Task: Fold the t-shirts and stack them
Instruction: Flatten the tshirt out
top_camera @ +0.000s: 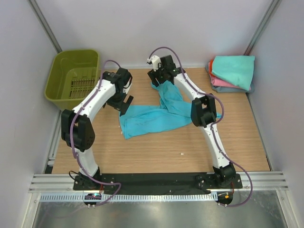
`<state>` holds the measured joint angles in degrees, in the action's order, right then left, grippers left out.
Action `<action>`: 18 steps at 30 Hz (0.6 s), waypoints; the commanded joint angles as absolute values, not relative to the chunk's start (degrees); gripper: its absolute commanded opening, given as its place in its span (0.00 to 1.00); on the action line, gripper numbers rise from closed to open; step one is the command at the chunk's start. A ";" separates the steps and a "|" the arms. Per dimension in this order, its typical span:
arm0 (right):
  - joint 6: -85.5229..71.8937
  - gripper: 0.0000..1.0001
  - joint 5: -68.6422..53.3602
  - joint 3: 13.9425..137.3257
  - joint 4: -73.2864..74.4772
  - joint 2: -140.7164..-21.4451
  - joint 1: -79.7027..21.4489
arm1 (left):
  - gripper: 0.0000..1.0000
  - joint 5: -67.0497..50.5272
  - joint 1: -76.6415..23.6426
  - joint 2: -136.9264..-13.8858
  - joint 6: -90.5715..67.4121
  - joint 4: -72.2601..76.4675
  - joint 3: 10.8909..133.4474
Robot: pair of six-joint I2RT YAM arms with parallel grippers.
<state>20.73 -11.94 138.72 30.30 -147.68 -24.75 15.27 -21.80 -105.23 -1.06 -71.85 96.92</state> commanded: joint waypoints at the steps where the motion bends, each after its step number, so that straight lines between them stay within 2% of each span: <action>1: 16.62 0.69 -11.35 143.34 22.51 -150.11 -25.66 | 0.99 16.52 -22.67 -103.80 -0.53 -71.72 96.24; 7: 18.01 0.69 -9.58 143.61 21.97 -153.28 -26.98 | 0.99 16.79 -22.67 -103.62 -0.53 -71.98 96.07; 12: 18.89 0.64 -8.35 143.61 22.85 -154.25 -27.42 | 0.99 17.58 -22.68 -103.97 -0.53 -71.81 96.24; 14: 19.25 0.61 -8.00 143.61 23.03 -154.86 -27.33 | 0.99 18.02 -22.67 -103.97 -0.53 -71.89 96.50; 17: 19.07 0.47 -6.95 143.53 22.77 -155.39 -27.42 | 0.99 18.28 -22.68 -103.89 -0.44 -71.98 96.68; 18: 18.99 0.40 -5.99 143.53 22.42 -155.48 -27.42 | 0.99 18.28 -22.68 -103.89 -0.44 -71.98 96.68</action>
